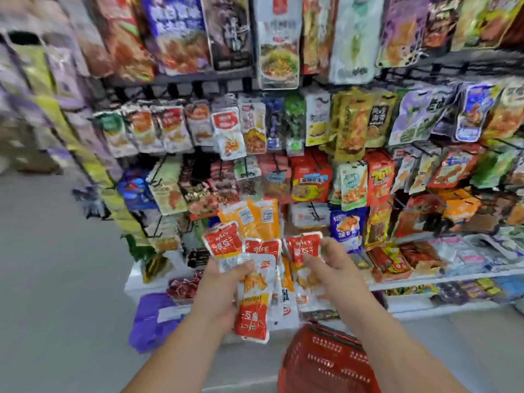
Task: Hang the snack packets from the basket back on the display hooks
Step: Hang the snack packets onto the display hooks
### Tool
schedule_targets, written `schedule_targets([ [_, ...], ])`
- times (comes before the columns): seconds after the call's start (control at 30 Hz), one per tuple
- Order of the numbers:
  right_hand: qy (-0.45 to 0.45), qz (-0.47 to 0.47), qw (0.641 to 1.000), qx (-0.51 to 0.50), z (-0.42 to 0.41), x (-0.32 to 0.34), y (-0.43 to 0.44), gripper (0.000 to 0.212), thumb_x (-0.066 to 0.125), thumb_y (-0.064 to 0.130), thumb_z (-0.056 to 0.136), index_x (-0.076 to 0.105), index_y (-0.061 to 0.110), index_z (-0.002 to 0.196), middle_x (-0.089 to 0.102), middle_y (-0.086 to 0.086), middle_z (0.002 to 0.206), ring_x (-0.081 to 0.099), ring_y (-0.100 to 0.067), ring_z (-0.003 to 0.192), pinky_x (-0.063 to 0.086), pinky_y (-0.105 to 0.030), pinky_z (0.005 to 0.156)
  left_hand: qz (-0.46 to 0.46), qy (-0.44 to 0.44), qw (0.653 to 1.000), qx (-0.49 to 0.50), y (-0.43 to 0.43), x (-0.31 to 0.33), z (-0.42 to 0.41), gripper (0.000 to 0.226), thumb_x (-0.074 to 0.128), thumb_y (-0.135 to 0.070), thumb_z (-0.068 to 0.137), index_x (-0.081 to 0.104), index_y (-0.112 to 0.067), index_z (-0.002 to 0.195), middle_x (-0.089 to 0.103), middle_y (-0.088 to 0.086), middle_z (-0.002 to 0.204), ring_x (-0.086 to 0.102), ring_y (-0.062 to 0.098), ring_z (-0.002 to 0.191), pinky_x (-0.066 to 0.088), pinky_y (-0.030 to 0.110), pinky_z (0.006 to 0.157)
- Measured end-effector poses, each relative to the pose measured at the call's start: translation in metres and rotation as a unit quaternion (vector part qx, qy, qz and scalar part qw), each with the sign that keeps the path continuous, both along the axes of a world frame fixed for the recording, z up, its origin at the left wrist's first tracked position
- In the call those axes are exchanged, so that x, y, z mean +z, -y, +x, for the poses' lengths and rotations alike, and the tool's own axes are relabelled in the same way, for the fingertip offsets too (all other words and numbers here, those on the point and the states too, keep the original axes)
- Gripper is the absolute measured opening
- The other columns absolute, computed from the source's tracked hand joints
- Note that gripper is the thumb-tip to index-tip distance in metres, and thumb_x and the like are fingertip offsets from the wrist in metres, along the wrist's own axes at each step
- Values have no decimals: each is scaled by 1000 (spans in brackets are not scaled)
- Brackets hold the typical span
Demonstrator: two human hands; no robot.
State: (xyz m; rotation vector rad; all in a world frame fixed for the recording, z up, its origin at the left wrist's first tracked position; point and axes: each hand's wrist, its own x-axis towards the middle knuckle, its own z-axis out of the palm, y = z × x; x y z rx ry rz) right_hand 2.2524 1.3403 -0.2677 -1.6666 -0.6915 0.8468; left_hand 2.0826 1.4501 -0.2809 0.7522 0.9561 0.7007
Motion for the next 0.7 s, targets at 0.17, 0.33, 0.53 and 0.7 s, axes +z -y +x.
schedule_targets([
  [0.17, -8, 11, 999, 43, -67, 15, -79, 18, 60, 25, 103, 58, 30, 119, 66, 5, 111, 64, -4, 85, 52, -27, 70, 43, 8, 997, 58, -62, 16, -78, 36, 71, 3, 90, 63, -21, 115, 81, 8, 98, 79, 27, 81, 60, 44, 69],
  [0.33, -33, 8, 999, 34, -145, 33, -157, 31, 58, 34, 104, 46, 8, 117, 49, -5, 124, 48, -12, 112, 48, -49, 102, 67, 10, 995, 76, -139, 26, -158, 33, 72, 3, 89, 63, -22, 109, 80, 6, 91, 77, 25, 70, 59, 41, 62],
  [0.53, -51, 12, 998, -16, -200, 51, -212, 37, 54, 34, 106, 46, 5, 127, 42, -32, 145, 55, -32, 116, 37, -58, 109, 67, 25, 993, 96, -214, 39, -214, 34, 72, 3, 88, 58, -22, 106, 77, 9, 93, 76, 27, 66, 59, 40, 50],
  [0.7, -39, 12, 997, -64, -203, 63, -245, 48, 54, 40, 105, 45, 22, 148, 63, -8, 124, 57, 1, 99, 54, -45, 89, 60, 37, 994, 85, -256, 51, -208, 36, 71, 4, 91, 56, -21, 112, 74, 12, 103, 76, 26, 65, 59, 43, 49],
])
